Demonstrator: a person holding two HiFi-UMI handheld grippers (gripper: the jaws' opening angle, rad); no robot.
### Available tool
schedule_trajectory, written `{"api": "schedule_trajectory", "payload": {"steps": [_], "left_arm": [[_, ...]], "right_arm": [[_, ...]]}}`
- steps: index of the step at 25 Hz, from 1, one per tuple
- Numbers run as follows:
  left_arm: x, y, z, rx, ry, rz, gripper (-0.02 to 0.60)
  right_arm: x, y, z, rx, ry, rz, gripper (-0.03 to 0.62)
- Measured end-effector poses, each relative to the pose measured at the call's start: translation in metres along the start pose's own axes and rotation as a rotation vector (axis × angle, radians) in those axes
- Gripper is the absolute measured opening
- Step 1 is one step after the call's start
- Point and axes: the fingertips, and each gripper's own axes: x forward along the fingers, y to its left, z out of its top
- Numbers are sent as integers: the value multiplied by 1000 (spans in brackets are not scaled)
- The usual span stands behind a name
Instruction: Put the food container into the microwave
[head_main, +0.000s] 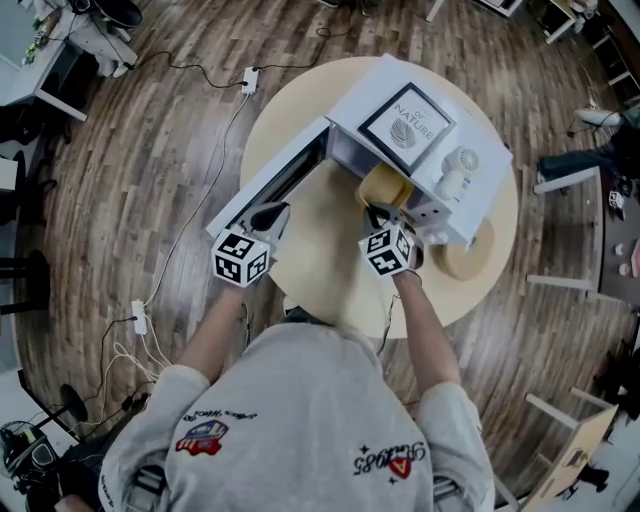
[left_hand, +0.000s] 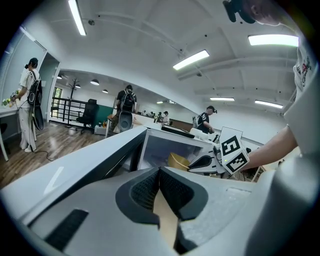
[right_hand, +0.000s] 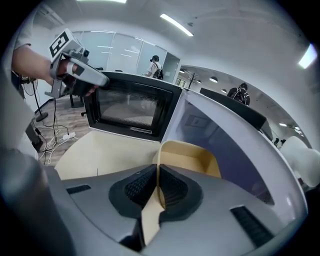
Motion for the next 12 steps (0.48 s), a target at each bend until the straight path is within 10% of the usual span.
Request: {"api": "schedule_trajectory", "payload": {"steps": [12], "left_arm": [[5,16,-11,-44,13,48,5]], "right_arm": [[39,-29,-5,-95,38,-73,25]]}}
